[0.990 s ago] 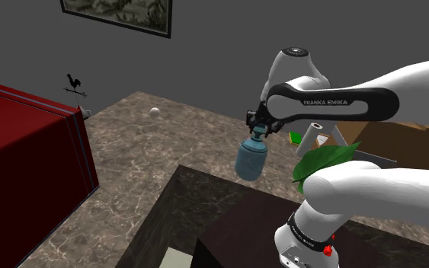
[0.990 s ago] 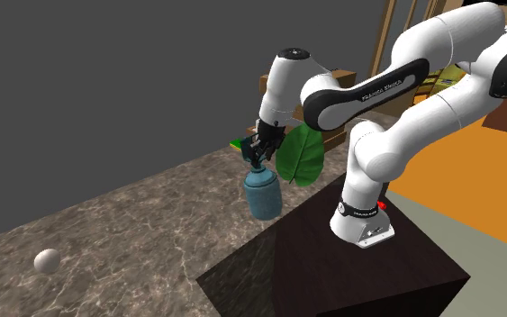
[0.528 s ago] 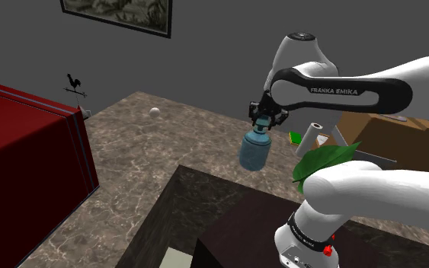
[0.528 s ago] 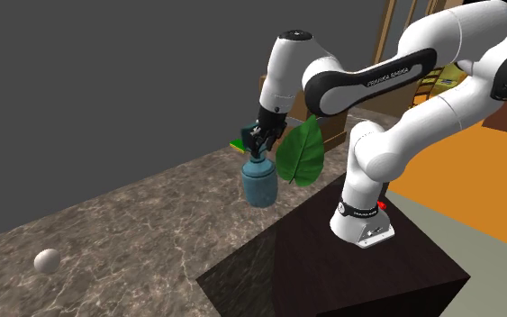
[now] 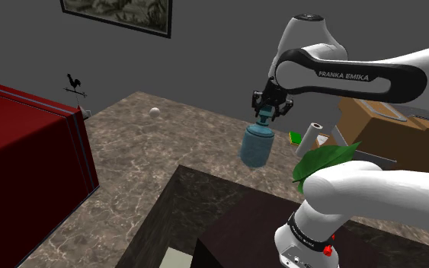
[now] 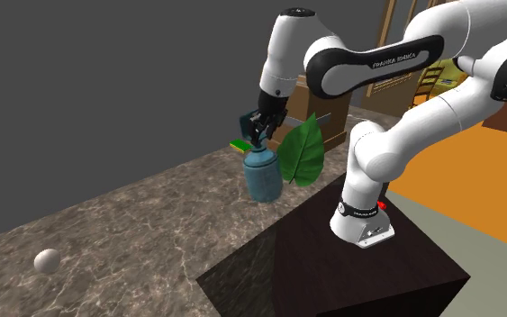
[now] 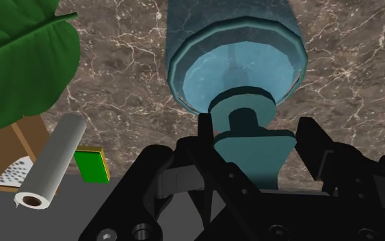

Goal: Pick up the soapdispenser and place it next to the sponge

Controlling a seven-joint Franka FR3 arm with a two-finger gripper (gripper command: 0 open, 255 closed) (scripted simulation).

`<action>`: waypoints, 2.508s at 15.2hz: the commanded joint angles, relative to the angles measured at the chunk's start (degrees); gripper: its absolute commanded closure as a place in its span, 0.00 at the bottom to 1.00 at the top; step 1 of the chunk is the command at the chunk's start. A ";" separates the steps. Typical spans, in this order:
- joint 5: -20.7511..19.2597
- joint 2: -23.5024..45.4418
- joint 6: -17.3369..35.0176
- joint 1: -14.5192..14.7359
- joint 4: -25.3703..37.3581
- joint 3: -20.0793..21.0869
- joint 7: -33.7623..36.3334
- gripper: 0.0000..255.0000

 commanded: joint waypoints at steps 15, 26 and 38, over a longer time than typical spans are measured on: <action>-0.51 1.78 -11.37 -0.84 13.39 -1.07 -2.10 1.00; -0.86 4.59 -18.61 -1.49 23.56 -1.42 -3.29 1.00; -1.32 8.93 -26.47 -2.30 35.87 -1.52 -4.48 1.00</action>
